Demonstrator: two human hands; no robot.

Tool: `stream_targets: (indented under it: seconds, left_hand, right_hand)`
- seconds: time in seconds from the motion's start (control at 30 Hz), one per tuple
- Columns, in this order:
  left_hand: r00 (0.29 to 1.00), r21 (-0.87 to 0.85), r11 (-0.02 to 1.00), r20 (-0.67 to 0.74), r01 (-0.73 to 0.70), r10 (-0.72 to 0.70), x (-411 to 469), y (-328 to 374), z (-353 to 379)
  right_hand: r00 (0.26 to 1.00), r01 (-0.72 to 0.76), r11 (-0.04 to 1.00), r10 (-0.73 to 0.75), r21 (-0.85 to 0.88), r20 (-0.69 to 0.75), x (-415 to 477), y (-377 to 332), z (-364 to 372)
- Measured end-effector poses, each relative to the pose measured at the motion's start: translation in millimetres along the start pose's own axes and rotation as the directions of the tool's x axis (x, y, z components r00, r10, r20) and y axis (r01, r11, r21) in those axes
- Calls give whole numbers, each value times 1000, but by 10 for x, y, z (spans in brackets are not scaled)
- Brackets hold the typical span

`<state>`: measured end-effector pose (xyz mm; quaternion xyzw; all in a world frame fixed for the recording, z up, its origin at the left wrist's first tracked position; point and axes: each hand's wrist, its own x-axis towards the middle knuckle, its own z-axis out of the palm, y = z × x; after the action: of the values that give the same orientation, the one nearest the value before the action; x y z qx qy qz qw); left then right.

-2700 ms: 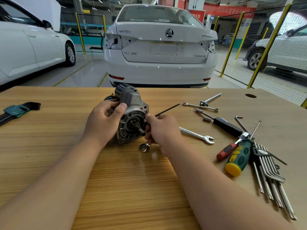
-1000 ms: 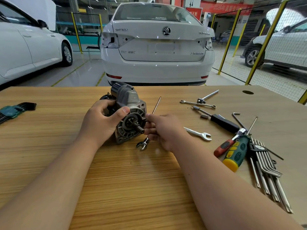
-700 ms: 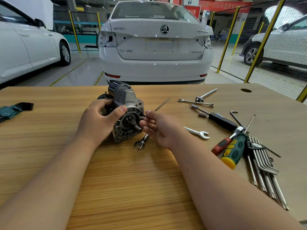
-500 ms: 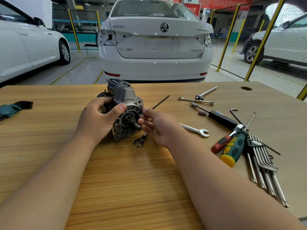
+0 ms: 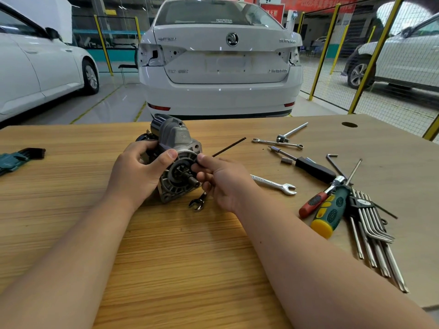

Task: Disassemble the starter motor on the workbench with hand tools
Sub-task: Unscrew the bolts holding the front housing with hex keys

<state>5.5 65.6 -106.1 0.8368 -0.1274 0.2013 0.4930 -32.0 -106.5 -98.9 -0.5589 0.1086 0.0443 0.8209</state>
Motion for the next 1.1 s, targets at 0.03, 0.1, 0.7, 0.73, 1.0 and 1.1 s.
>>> stream_targets:
  seconds: [0.03,0.1,0.7,0.73,1.0,1.1]
  left_hand:
    - [1000,4,1000,0,0,0,3,-5,2]
    - [1000,15,1000,-2,1,-1,5,-12,7]
    - [1000,19,1000,-9,11,-11,-6,1,7]
    - [1000,25,1000,-14,11,-11,-3,-3,9]
    - [1000,29,999,-8,14,-14,-7,-1,8]
    - [1000,23,1000,4,11,-11,-9,-4,4]
  right_hand:
    - [1000,14,1000,-14,-27,-5,-1,1,-3]
    - [999,45,996,-47,-76,-24,-10,10,-2]
    - [958,253,888,-286,-384,-29,-31,-46,-9]
    - [964,243,907,-266,-343,-19,-32,-48,-6]
    - [978,187,832,-209,-523,17,-60,-53,-74]
    - [993,102,894,-120,-437,-14,-40,-50,-52]
